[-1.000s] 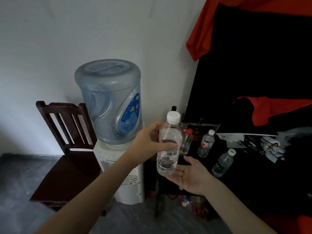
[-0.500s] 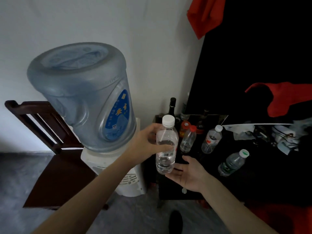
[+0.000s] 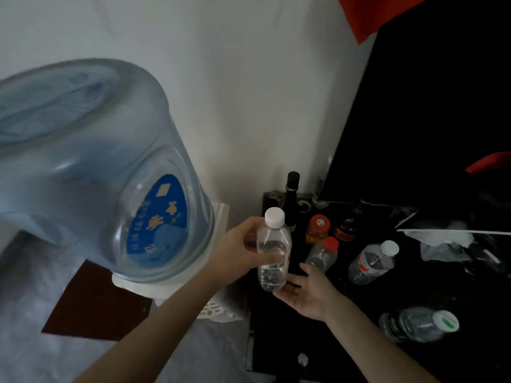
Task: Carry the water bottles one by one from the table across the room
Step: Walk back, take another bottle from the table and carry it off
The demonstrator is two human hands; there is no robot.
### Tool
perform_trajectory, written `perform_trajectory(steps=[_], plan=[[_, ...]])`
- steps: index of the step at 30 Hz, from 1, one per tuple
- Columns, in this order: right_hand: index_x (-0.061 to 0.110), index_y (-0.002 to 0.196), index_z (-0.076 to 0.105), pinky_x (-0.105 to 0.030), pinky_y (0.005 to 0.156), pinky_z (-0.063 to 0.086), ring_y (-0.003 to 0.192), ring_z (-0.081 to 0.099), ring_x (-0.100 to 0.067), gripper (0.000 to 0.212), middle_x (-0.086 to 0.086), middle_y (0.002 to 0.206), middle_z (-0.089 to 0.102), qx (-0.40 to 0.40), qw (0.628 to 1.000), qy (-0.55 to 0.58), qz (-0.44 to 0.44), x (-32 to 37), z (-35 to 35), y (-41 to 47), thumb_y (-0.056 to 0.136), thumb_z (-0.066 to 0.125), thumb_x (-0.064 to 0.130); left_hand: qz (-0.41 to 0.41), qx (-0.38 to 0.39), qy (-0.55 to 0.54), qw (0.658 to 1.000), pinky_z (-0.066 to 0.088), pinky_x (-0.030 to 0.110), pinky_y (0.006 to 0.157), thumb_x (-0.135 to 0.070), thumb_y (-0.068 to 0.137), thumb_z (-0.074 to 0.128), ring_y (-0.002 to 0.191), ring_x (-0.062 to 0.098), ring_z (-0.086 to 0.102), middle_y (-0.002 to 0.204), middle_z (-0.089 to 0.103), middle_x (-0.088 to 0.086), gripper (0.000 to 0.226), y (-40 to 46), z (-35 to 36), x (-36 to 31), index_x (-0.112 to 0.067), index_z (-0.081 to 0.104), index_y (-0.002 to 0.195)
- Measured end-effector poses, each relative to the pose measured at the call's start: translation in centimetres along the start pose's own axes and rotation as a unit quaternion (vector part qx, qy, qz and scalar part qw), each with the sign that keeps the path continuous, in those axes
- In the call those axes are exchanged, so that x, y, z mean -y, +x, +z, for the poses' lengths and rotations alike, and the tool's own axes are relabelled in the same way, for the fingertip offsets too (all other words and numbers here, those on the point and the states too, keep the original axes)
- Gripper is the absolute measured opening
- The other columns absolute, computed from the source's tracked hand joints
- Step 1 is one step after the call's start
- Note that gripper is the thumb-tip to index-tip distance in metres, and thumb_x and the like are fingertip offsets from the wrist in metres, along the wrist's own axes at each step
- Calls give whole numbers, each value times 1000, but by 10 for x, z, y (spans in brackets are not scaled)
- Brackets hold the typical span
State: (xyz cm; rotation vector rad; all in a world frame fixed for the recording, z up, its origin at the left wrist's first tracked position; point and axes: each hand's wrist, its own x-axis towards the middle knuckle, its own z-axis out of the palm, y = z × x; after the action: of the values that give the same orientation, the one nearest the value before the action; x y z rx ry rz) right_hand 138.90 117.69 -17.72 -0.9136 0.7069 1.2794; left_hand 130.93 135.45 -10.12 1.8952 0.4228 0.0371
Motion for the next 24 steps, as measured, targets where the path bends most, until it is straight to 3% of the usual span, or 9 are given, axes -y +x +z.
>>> perform_trajectory(steps=[3, 6, 8, 10, 15, 20, 24], plan=[[-11, 131, 53, -45, 98, 50, 119, 58, -41, 60, -32, 128, 57, -34, 999, 6, 5, 9, -2, 28, 105, 39, 42, -9, 6, 16, 1000, 57, 34, 95, -38, 69, 92, 106, 4, 70, 113, 73, -16, 61, 18, 9, 15, -45, 60, 121], [-8, 132, 53, -44, 95, 50, 110, 60, -38, 57, -29, 120, 59, -63, 998, 12, 11, 9, -1, 51, 105, 39, 41, -19, 14, 33, 999, 55, 19, 90, -31, 72, 92, 106, -4, 67, 112, 71, -23, 62, 32, 15, 33, -51, 57, 119], [-7, 134, 51, -45, 103, 46, 115, 57, -38, 58, -27, 117, 59, -79, 997, 16, 15, 9, 0, 66, 105, 38, 41, -29, 20, 32, 999, 53, 12, 85, -28, 72, 93, 106, -7, 66, 112, 71, -23, 64, 41, 16, 47, -44, 58, 124], [-6, 137, 49, -47, 111, 40, 130, 51, -37, 59, -27, 128, 56, -98, 995, 23, 13, 12, 2, 80, 105, 37, 42, -36, 24, 28, 999, 52, 9, 82, -25, 73, 93, 105, -8, 65, 114, 70, -18, 67, 49, 17, 61, -33, 58, 129], [-1, 136, 50, -47, 117, 31, 143, 37, -34, 56, -22, 149, 45, -153, 986, 61, -14, 16, 9, 104, 106, 31, 43, -32, 37, 25, 998, 53, 12, 84, -19, 74, 91, 107, -3, 65, 118, 68, -14, 67, 67, 21, 91, -26, 57, 131], [3, 144, 46, -48, 118, 29, 145, 34, -34, 55, -19, 152, 42, -160, 984, 77, -33, 16, 8, 117, 107, 31, 41, -14, 67, 34, 997, 58, 29, 93, -21, 75, 91, 111, 3, 65, 117, 68, -13, 61, 82, 28, 114, -29, 57, 125], [7, 146, 44, -48, 115, 32, 144, 36, -32, 52, -16, 152, 43, -165, 981, 81, -63, 17, 7, 124, 107, 31, 39, 8, 68, 57, 996, 55, 21, 89, -23, 74, 90, 109, 0, 63, 115, 65, -15, 60, 90, 34, 123, -26, 56, 123]])
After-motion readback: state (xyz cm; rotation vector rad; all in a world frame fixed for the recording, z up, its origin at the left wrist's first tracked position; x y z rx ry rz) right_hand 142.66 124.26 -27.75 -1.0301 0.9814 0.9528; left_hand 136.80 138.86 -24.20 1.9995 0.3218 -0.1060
